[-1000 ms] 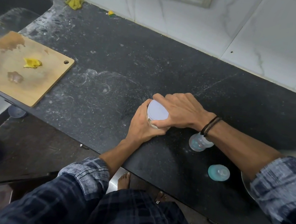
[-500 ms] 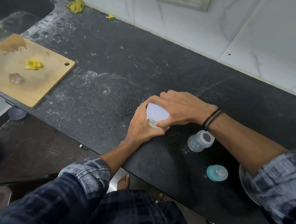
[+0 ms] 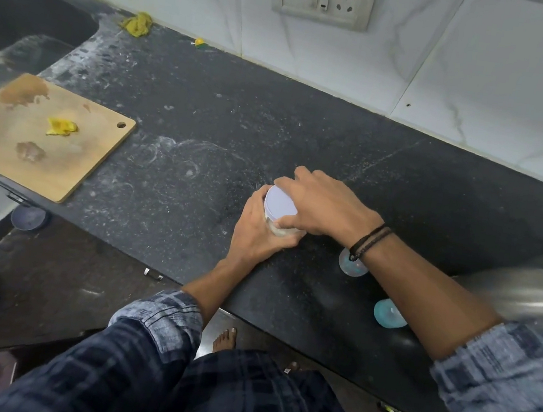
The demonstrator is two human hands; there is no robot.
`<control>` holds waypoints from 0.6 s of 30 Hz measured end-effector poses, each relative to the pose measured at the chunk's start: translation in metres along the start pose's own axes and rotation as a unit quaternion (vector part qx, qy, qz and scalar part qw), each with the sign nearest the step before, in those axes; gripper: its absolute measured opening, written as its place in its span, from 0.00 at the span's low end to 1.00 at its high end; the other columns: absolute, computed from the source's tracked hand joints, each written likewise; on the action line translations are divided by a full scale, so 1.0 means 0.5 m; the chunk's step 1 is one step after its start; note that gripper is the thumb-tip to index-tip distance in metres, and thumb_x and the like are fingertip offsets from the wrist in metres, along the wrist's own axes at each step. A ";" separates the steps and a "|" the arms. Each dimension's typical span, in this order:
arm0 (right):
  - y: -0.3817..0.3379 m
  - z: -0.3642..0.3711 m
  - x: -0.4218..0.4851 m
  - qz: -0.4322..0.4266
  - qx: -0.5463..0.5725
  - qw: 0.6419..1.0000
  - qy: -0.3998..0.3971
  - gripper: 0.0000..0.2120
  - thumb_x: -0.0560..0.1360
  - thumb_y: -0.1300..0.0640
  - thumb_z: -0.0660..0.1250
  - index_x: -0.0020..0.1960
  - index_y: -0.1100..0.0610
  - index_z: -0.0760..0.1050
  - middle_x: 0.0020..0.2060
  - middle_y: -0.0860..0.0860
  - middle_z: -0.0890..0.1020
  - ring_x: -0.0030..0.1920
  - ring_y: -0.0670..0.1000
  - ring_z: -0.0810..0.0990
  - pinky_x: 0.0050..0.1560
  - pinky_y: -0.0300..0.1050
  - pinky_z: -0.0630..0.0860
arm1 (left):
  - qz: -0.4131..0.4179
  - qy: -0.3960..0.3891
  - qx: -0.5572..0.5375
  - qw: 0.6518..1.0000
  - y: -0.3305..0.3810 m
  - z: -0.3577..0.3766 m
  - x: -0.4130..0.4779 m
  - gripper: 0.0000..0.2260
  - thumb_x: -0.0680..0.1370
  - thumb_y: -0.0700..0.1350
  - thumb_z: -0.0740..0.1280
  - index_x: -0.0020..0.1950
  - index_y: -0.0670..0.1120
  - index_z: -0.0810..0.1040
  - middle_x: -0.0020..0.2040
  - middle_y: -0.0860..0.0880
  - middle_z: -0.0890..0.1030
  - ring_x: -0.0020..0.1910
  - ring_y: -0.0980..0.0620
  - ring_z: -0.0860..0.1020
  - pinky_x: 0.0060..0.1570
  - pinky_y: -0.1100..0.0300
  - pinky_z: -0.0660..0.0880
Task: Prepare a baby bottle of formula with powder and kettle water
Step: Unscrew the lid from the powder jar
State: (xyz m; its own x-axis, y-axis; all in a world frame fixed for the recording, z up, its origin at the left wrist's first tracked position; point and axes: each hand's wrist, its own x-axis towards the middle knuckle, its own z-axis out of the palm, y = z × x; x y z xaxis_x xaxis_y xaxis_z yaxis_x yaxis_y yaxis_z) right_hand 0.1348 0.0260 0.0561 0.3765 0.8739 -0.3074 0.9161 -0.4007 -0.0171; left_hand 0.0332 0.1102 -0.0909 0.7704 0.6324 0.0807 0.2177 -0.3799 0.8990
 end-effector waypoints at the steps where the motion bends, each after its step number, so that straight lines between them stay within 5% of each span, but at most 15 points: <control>1: 0.002 -0.004 -0.001 0.000 0.008 1.000 -0.005 0.34 0.74 0.39 0.72 0.75 0.50 0.66 0.63 0.54 0.72 0.60 0.58 0.75 0.46 0.50 0.70 | 0.001 0.000 0.003 1.000 -0.001 0.000 -0.002 0.41 0.61 0.57 0.82 0.69 0.55 0.67 0.64 0.57 0.74 0.65 0.53 0.74 0.61 0.49 0.77; 4: -0.001 -0.012 -0.004 0.020 0.019 1.000 -0.002 0.40 0.73 0.38 0.73 0.79 0.49 0.61 0.66 0.54 0.72 0.63 0.59 0.76 0.50 0.53 0.72 | -0.006 -0.006 0.006 1.000 -0.005 0.000 0.004 0.41 0.62 0.58 0.82 0.69 0.54 0.68 0.63 0.55 0.75 0.64 0.51 0.75 0.59 0.47 0.78; 8: -0.018 0.002 -0.004 0.043 0.021 0.999 0.016 0.33 0.74 0.38 0.72 0.71 0.53 0.70 0.62 0.55 0.74 0.60 0.60 0.78 0.46 0.51 0.70 | -0.010 -0.002 0.001 1.000 -0.001 0.001 0.005 0.40 0.61 0.58 0.82 0.68 0.54 0.68 0.62 0.56 0.76 0.63 0.51 0.77 0.57 0.46 0.79; 13: -0.020 -0.001 -0.009 0.055 0.063 0.996 0.030 0.39 0.72 0.36 0.73 0.76 0.51 0.67 0.67 0.54 0.70 0.62 0.60 0.75 0.55 0.56 0.76 | -0.004 -0.010 -0.007 1.000 -0.007 0.002 0.010 0.39 0.61 0.60 0.82 0.68 0.52 0.70 0.61 0.53 0.77 0.61 0.49 0.78 0.55 0.45 0.79; 18: -0.024 0.005 -0.011 0.056 0.076 0.995 0.035 0.31 0.73 0.42 0.75 0.71 0.52 0.71 0.64 0.52 0.71 0.62 0.59 0.74 0.53 0.55 0.76 | -0.001 -0.002 -0.010 1.000 -0.005 0.000 0.006 0.38 0.62 0.56 0.82 0.67 0.55 0.69 0.61 0.54 0.77 0.61 0.50 0.78 0.56 0.46 0.79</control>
State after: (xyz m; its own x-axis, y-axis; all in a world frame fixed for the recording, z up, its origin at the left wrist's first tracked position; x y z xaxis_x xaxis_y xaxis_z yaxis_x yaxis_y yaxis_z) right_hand 0.1214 0.0254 0.0559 0.4878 0.8366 -0.2493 0.8386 -0.5284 -0.1322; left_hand 0.0349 0.1132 -0.0930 0.7719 0.6309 0.0778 0.2075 -0.3657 0.9073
